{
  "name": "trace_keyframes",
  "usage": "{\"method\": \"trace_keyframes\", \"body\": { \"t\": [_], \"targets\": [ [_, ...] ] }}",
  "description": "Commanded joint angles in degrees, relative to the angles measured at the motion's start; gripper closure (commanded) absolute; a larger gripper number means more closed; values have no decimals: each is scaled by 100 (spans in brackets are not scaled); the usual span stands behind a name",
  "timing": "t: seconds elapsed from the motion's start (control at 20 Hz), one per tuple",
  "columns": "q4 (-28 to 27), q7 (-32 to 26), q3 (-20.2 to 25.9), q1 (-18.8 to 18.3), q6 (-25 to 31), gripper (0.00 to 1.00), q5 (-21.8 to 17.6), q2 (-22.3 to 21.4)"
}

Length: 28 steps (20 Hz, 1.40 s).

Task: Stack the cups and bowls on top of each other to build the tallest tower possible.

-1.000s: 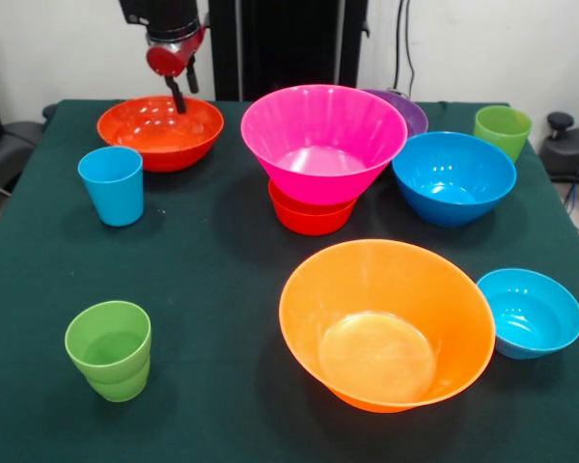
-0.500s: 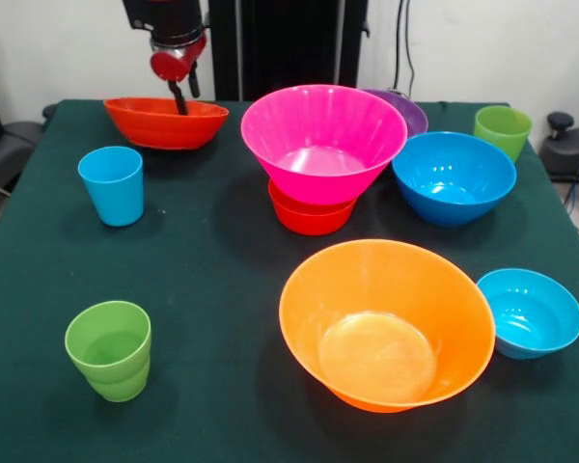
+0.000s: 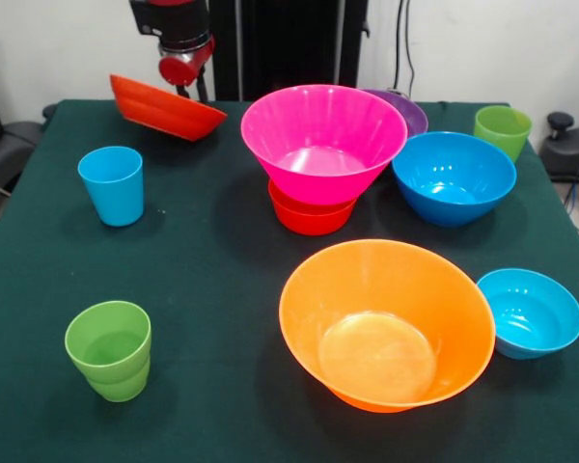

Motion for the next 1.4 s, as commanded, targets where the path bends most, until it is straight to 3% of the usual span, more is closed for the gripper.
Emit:
{"method": "trace_keyframes", "body": {
  "t": [0.05, 0.35, 0.6, 0.8, 1.0, 1.4],
  "targets": [
    [-616, 1178, 350, 180, -145, 0, 101, 108],
    [-653, 1073, 450, 94, -85, 0, 70, 158],
    [-564, 836, 709, -81, 236, 0, 151, -87],
    [-463, 988, 690, 213, 179, 0, 233, -595],
    [-331, 944, 812, 268, 412, 0, 435, -924],
    [-249, 868, 859, 220, 434, 0, 475, -1019]
  ]
}}
